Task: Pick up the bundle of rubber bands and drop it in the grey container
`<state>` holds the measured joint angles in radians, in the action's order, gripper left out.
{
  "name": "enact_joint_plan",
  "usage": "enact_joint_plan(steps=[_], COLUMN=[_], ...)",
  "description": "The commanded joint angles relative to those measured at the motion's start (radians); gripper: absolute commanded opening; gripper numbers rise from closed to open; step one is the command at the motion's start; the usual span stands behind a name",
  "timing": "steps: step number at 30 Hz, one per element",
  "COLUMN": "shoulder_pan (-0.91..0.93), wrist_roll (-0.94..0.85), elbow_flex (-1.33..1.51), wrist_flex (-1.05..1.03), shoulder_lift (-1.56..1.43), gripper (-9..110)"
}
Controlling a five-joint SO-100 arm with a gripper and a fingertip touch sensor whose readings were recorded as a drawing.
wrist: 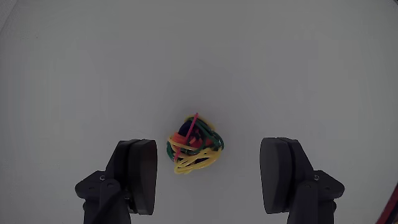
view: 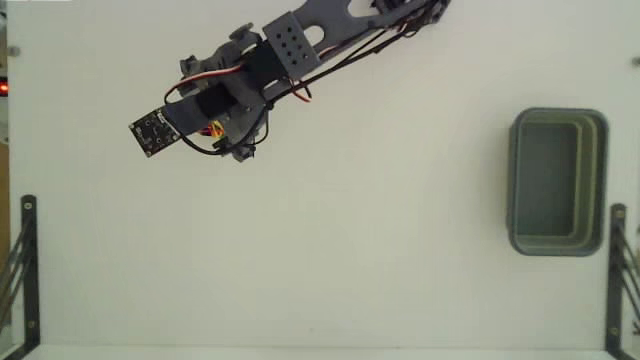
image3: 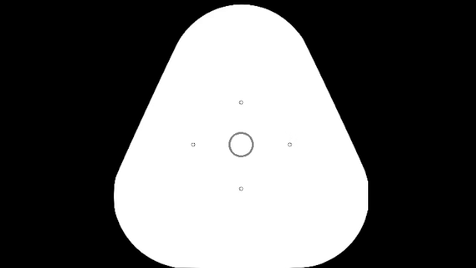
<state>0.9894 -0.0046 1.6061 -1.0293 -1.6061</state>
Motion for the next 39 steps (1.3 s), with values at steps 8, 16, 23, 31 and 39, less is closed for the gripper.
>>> enact_joint_plan(steps=[8, 16, 23, 31, 39], shoulder_pan=[0.009, 0.009, 0.009, 0.009, 0.009], wrist_roll=[0.005, 0.005, 0.005, 0.005, 0.005], elbow_flex=[-0.019, 0.026, 0.071, 0.117, 0.157], wrist_flex=[0.031, 0.075, 0.121, 0.17, 0.216], shoulder_lift=[-0.03, -0.031, -0.03, -0.027, -0.022], gripper=[110, 110, 110, 110, 110])
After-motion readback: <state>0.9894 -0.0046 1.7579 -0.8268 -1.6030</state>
